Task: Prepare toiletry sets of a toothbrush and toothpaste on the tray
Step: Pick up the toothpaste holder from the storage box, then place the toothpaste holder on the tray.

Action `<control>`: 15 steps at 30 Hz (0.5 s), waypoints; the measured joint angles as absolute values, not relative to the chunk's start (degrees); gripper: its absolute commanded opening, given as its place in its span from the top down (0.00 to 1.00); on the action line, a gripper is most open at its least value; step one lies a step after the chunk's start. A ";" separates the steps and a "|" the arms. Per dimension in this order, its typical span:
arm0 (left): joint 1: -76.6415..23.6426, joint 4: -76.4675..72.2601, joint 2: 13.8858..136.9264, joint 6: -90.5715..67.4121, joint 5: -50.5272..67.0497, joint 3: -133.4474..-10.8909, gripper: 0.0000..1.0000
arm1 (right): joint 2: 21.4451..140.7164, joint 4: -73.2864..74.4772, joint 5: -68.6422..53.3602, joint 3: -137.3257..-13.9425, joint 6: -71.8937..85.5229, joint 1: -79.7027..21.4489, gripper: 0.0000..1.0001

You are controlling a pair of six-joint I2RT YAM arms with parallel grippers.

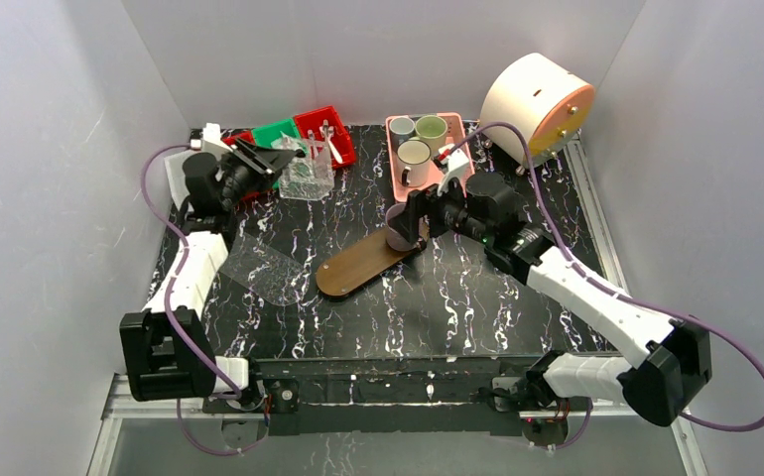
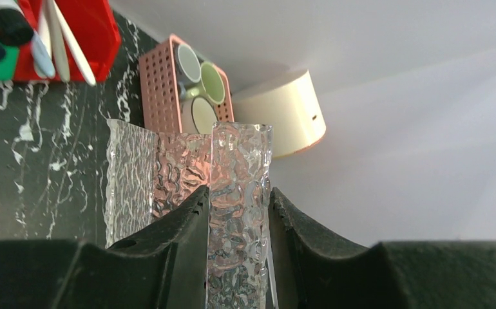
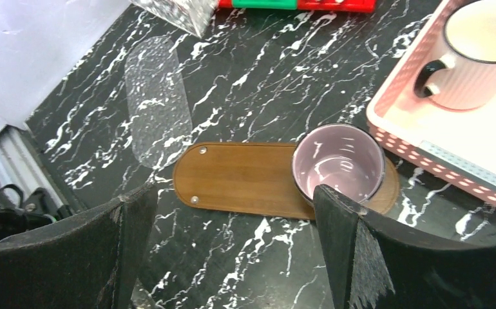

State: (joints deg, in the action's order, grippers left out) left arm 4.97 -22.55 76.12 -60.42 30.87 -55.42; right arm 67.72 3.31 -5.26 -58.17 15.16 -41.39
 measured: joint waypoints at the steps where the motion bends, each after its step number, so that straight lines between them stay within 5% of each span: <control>1: 3.68 -23.05 75.79 -60.29 30.72 -54.17 0.98 | 68.42 3.31 -5.69 -58.72 15.57 -41.41 0.03; 15: -8.56 -28.64 69.69 -57.82 24.03 -44.14 1.00 | 79.92 4.95 -10.04 -70.43 24.23 -43.13 0.24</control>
